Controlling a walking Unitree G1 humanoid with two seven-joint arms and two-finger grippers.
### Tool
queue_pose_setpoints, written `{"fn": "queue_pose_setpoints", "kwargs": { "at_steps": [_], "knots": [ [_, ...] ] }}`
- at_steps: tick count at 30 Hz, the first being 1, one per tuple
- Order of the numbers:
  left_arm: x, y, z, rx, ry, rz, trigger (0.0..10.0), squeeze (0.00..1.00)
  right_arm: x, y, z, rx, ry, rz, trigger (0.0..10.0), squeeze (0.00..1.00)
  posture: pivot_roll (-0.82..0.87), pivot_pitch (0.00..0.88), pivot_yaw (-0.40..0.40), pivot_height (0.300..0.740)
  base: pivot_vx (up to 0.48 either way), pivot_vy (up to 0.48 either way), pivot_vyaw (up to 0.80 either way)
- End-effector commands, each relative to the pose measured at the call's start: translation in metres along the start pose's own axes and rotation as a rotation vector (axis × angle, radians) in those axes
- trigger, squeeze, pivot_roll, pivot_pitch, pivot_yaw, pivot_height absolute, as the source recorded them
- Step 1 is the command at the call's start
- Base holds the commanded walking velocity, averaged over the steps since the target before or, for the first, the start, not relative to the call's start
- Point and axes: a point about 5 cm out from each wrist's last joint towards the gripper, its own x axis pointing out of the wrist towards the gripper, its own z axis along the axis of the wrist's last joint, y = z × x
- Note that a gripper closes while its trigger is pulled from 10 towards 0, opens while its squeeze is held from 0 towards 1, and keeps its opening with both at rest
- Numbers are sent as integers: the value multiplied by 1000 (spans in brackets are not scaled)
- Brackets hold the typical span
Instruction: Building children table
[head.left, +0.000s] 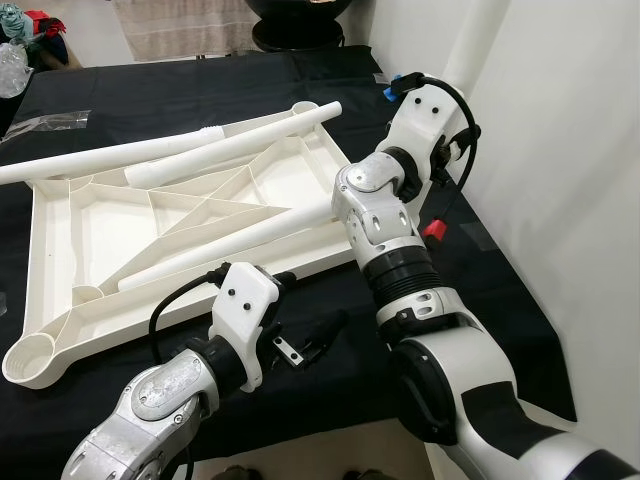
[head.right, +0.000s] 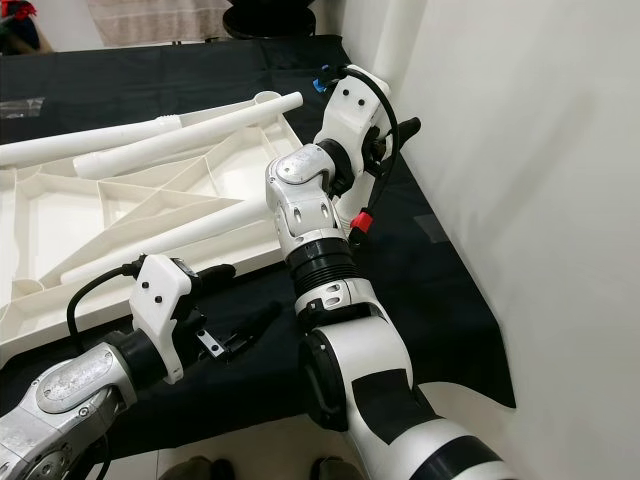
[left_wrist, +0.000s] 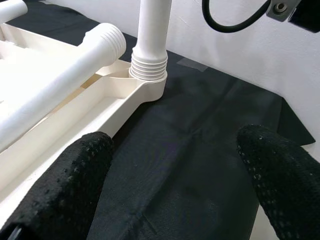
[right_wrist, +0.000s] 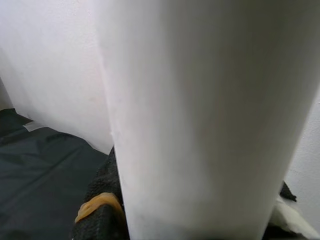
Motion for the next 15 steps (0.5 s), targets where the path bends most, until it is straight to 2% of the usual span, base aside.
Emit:
{"fn": "queue_pose_setpoints", "kwargs": {
  "at_steps": [1, 2, 3, 5, 6, 7, 15],
  "knots": [
    [-1, 0, -3, -8, 5, 7, 10000, 0, -6, 2, -17, -18, 102, 18, 10000, 86, 67, 171, -57, 740, 0, 0, 0],
    [-1, 0, -3, -8, 5, 7, 10000, 0, -6, 2, -17, -18, 102, 18, 10000, 86, 67, 171, -57, 740, 0, 0, 0],
    [-1, 0, -3, -8, 5, 8, 10000, 0, -6, 2, -15, -13, 98, 23, 10000, 945, 67, 171, -57, 740, 0, 0, 0],
    [-1, 0, -3, -8, 5, 8, 10000, 0, -6, 2, -15, -13, 98, 23, 10000, 945, 67, 171, -57, 740, 0, 0, 0],
    [-1, 0, -3, -7, 6, 9, 10000, 0, -6, 3, -14, -13, 92, 25, 10000, 898, 67, 171, -57, 740, 0, 0, 0],
    [-1, 1, -3, -7, 6, 11, 10000, 0, -7, 4, -14, -8, 91, 34, 10000, 0, 66, 168, -58, 740, 0, 0, 0],
    [-1, 1, -3, -7, 7, 14, 10000, 0, -9, 5, -12, 0, 86, 40, 10000, 0, 68, 169, -57, 740, 0, 0, 0]
  ]
}}
